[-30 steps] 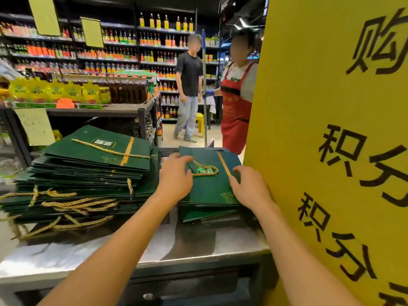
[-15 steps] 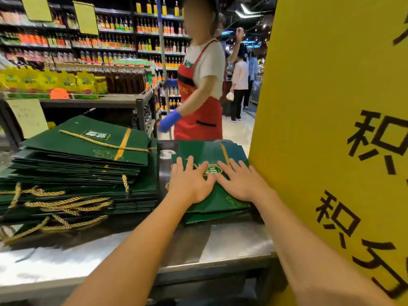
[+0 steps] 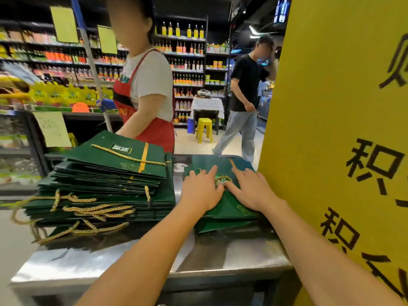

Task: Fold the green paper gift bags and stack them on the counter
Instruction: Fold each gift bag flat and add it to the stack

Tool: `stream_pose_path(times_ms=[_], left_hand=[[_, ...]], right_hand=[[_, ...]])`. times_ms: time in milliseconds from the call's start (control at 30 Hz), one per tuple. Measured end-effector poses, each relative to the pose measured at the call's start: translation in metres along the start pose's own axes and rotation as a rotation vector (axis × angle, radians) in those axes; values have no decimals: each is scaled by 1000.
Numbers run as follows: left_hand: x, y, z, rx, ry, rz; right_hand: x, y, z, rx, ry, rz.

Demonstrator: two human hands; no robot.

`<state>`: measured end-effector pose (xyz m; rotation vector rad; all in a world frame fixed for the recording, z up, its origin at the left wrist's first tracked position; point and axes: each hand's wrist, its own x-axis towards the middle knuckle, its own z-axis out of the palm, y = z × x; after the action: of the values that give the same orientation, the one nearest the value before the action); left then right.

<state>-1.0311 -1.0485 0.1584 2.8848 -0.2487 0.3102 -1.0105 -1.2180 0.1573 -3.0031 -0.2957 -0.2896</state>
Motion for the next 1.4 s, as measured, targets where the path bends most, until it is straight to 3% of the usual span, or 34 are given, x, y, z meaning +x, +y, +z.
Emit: stream_pose_path(times_ms=[67,133,333,500,733,833,1100,1267,1400], left_hand=[[-8,-1,-26,15,105,39],[-19,-8,-54,7,209,63],[-62,-80,-128,61,393,-20],[-89,-161,-166,154,505,-211],[-100,-221,-158,-17,368,-542],[-100,-222,-151,-46,349,-559],[-110,-211,-142,-236,576,-492],[-135,-188,-139,-386,649,-395],[-161,-153,-129,-624,631,-326]], right_hand=[[-1,-12,-14,89,208,-54],[-4,-33,-27,282,312,-91],[-3,-117,-44,663,169,-150],[8,-163,-37,718,3,-85],[10,-181,-29,814,-12,21],[11,-182,-26,804,-27,45],[0,-178,-26,907,59,48],[-27,-165,-43,1233,143,91],[-45,-145,-48,1737,48,127]])
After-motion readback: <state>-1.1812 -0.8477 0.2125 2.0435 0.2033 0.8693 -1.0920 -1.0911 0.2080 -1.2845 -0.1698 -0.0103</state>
